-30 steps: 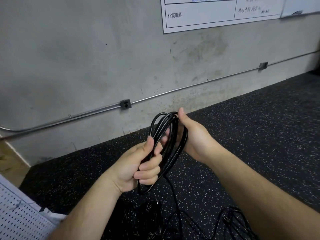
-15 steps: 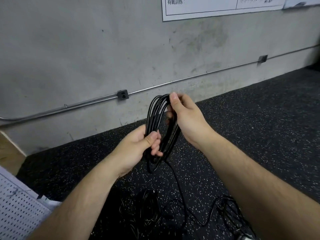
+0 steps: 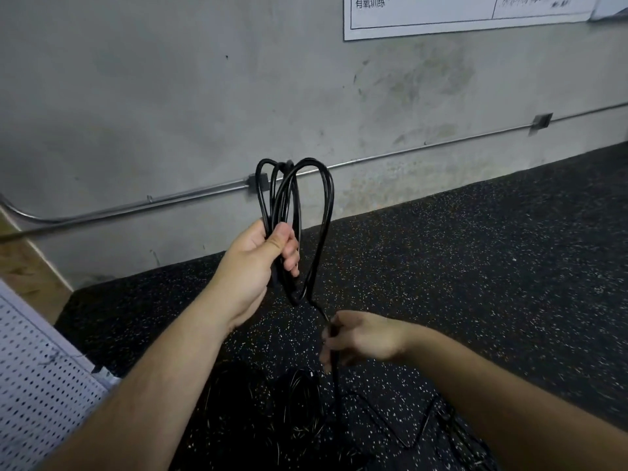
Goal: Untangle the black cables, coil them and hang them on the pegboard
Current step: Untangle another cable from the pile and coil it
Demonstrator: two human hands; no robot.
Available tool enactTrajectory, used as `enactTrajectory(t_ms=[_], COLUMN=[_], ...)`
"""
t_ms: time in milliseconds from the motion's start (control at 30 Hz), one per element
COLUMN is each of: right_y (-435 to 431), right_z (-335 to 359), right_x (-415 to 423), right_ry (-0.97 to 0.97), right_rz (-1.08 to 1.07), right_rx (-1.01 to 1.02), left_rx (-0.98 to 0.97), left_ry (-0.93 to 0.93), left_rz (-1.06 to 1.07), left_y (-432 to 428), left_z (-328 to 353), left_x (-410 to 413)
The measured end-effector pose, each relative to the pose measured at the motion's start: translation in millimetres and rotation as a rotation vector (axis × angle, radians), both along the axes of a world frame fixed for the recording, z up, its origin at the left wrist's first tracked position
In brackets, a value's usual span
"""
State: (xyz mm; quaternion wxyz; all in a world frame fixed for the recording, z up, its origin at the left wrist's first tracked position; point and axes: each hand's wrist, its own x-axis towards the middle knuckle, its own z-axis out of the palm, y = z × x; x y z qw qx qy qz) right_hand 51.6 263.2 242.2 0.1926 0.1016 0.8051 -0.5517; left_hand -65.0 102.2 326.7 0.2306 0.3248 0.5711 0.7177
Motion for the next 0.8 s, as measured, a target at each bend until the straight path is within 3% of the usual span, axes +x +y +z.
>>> enactTrajectory(t_ms=[133,267,433,500,600,667,733,800], right_y=[-11.7,-18.5,-26.5,-21.3,-5.4,0.7,-4.4,-18.6], right_z=[15.4,39.9,41.4,35.4,29.5,24.1,16.7,14.2], right_x=[-0.8,4.4,5.4,3.3,-0.6,-4.7,-10.6,-12.3], right_ry=[0.029,0.104,0.231,0.328,0.461,0.347,0.089,-0.085], right_rz=[-0.003,0.008,-0.037,-0.177,-0.735,-1.039,-1.046,-0.854], right_rx=[0.288,0.468,0.519,0.361,-0.292,-0.657,-0.647,-0.405], left_rx=[-0.128,-0.136,-0.146,-0.161,-0.151,-0.065,0.034,0.074], left_ry=[0.027,-0.034,-0.058,-0.032,-0.097,-0.203,-0.338,-0.410], left_rz=[0.164,0.178,0.222,0.262,0.320,0.219,0.061,-0.049], left_y=[0.6,3.8,9.3,8.9,7.0,5.8,4.6,5.8], left_z=[-4.5,-8.4,-10.6,-11.1,-8.1,-3.6,0.4,3.4], left_x=[-5.4,-5.2,0.8,-0.3,-4.8,-3.5,0.1,6.6])
